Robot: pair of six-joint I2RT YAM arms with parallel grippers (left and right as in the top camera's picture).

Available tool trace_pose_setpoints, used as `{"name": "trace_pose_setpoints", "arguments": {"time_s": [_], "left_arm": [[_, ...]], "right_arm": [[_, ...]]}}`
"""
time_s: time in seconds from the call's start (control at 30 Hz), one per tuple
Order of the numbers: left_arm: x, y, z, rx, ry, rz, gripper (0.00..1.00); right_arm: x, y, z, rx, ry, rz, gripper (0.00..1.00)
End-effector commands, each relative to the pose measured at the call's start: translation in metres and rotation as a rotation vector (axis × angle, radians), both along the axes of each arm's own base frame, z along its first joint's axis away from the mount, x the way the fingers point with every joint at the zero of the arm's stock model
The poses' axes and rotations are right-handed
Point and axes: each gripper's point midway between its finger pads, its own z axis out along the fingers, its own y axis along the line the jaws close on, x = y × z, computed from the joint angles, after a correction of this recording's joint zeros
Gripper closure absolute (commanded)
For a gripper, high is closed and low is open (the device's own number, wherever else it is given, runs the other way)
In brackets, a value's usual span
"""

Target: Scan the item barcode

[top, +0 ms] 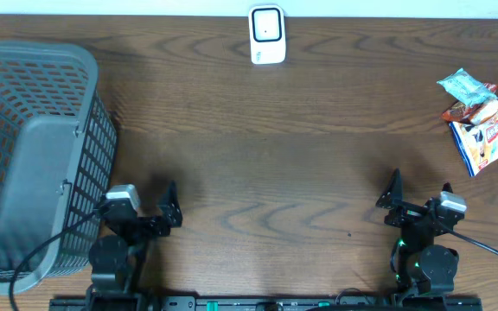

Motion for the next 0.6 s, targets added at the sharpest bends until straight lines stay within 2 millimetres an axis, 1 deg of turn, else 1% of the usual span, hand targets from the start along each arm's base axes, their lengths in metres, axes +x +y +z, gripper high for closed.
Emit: {"name": "trace_pose_setpoints", "arguments": {"time_s": [0.0,0.1,0.23,0.3,0.43,0.57], "left_arm": [[0.006,0.021,0.019,-0.026,-0.135,0.127,0.02],[0.007,0.021,0.030,0.046,-0.205,0.125,0.02],[0.007,0.020,0.028,0.149,-0.209,0.111,0.02],[0.007,0.020,0.020,0.180,-0.175,0.109,0.02],[0.004,0.024,-0.012,0.190,-0.047,0.114,0.02],[0.004,0.025,-0.010,0.191,-0.053,0.124,0.02]], "right_arm": [[0.000,0.003,-0.001,-0.014,0.003,0.014,0.01],[0.000,0.003,-0.001,-0.014,0.002,0.013,0.01],[0.000,0.003,-0.001,-0.014,0.003,0.013,0.01],[0.000,0.003,-0.001,-0.014,0.003,0.013,0.01],[0.000,0.003,-0.001,-0.014,0.003,0.013,0.01],[0.000,0.003,-0.001,-0.014,0.003,0.014,0.01]]}}
